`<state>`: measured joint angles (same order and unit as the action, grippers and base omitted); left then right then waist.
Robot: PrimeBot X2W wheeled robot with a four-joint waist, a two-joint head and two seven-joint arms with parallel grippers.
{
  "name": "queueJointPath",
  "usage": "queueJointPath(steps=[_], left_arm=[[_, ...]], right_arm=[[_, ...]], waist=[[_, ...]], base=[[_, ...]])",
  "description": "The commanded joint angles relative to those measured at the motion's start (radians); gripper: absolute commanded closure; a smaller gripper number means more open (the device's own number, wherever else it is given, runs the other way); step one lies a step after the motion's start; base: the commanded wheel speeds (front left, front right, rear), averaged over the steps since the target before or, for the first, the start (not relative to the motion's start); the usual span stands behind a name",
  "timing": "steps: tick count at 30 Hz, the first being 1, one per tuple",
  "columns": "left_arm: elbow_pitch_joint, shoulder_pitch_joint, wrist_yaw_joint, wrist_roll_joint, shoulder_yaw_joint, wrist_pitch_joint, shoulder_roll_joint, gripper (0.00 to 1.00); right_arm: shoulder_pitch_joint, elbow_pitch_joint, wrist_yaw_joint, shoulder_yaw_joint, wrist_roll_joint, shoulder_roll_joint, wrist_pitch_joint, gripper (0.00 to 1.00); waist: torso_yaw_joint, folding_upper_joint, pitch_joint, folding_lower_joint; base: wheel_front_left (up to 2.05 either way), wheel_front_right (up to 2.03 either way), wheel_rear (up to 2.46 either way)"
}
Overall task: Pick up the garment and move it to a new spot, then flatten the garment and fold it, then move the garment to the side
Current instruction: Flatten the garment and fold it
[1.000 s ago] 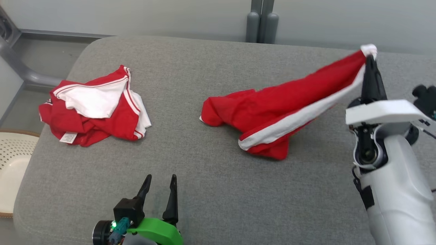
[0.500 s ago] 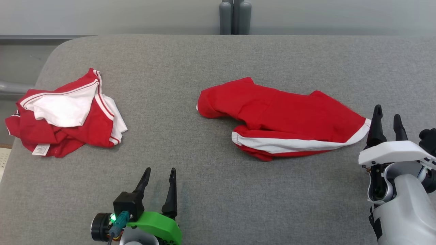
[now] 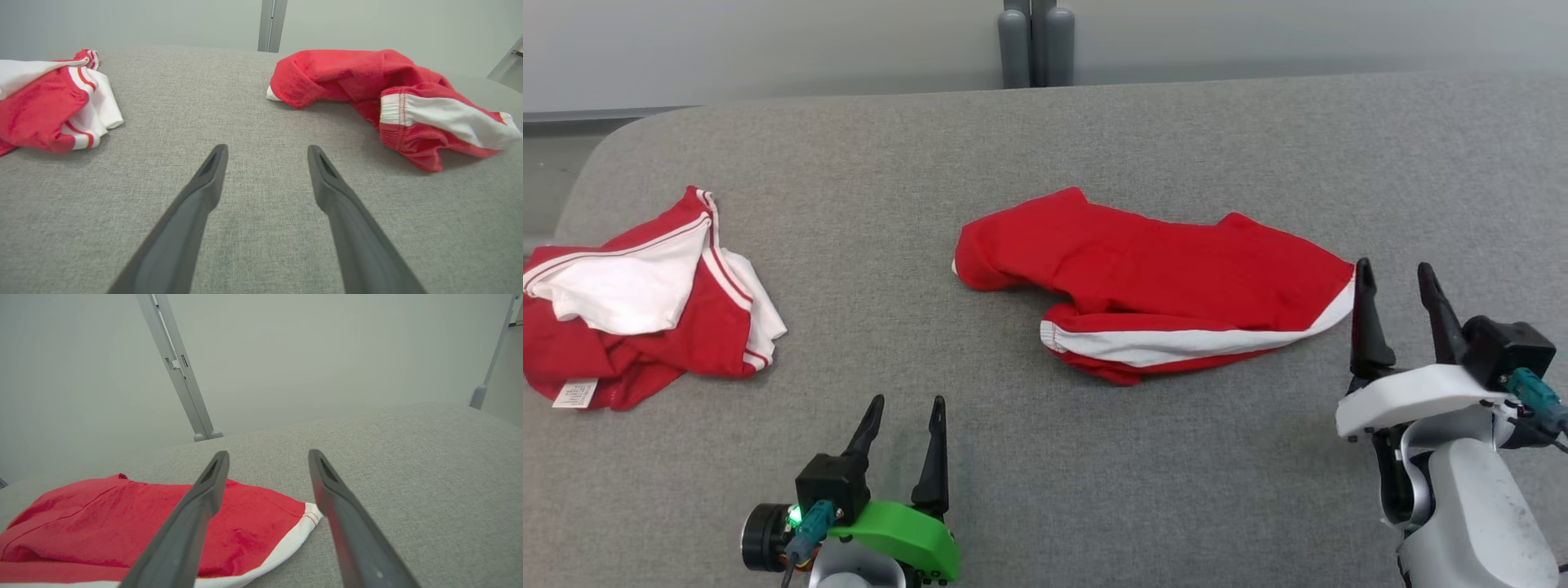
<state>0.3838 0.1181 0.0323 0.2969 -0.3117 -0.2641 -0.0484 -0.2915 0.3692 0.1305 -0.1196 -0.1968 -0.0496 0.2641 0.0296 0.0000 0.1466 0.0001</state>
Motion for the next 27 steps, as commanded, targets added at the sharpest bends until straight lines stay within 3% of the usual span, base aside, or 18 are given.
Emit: queueJointPath(steps=[1, 7, 16, 27], left_arm=[[0.000, 0.024, -0.002, -0.011, -0.002, -0.001, -0.004, 0.00], [0.008, 0.051, -0.006, 0.003, -0.030, -0.001, -0.004, 0.00], [0.047, 0.103, -0.048, 0.080, -0.079, -0.001, -0.004, 0.00], [0.075, 0.132, -0.101, 0.208, -0.051, -0.001, -0.004, 0.00]], right_arm=[[0.026, -0.009, 0.000, 0.018, 0.011, -0.002, 0.000, 0.00], [0.080, -0.018, 0.000, 0.070, 0.005, -0.003, 0.000, 0.00], [0.099, -0.014, 0.000, 0.089, -0.024, -0.002, 0.000, 0.00], [0.078, -0.003, 0.000, 0.096, -0.054, -0.002, 0.000, 0.00]], waist=[[-0.019, 0.0000, 0.002, -0.0001], [-0.059, 0.0000, 0.006, -0.0001], [-0.141, 0.0000, 0.032, -0.0001], [-0.215, 0.0000, 0.064, -0.0001]], base=[[0.00, 0.00, 0.00], [0.00, 0.00, 0.00], [0.00, 0.00, 0.00], [0.00, 0.00, 0.00]])
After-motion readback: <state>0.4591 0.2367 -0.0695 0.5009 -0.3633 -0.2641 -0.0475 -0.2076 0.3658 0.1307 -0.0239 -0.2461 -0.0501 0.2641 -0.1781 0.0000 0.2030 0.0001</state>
